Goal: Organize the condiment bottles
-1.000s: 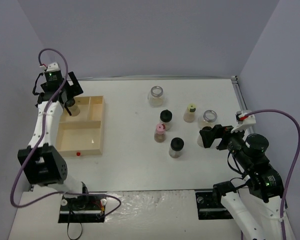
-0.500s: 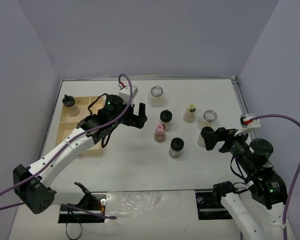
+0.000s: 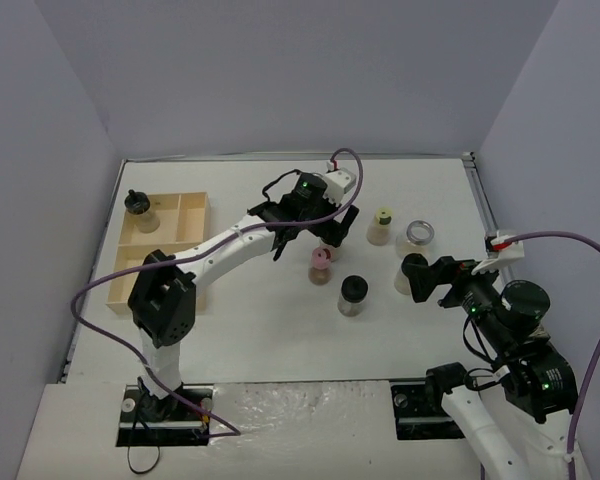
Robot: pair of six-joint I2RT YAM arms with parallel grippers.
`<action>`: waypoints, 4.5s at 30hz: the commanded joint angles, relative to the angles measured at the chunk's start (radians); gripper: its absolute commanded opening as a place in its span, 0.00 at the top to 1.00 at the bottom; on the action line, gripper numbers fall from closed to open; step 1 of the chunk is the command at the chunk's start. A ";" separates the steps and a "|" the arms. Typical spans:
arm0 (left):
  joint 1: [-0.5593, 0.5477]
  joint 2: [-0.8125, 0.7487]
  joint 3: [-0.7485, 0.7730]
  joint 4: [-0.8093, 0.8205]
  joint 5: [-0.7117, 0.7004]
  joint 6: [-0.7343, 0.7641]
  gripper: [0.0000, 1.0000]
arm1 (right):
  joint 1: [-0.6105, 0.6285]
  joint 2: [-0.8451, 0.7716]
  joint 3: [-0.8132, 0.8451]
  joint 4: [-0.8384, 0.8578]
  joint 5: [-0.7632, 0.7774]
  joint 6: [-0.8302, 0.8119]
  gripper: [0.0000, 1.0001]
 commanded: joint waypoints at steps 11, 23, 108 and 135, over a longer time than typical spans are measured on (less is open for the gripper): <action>-0.004 0.170 0.192 -0.058 -0.023 0.068 0.03 | 0.005 0.009 0.021 0.052 -0.014 0.022 0.00; -0.004 0.178 0.200 -0.021 -0.032 0.038 0.62 | 0.004 0.000 0.005 0.052 -0.007 0.029 0.00; 0.812 0.007 -0.158 0.198 -0.285 -0.278 0.44 | 0.004 -0.005 -0.015 0.051 -0.010 -0.015 0.00; 0.350 -0.556 -0.315 -0.085 0.047 -0.217 0.03 | 0.004 -0.027 0.026 0.042 0.007 -0.043 0.00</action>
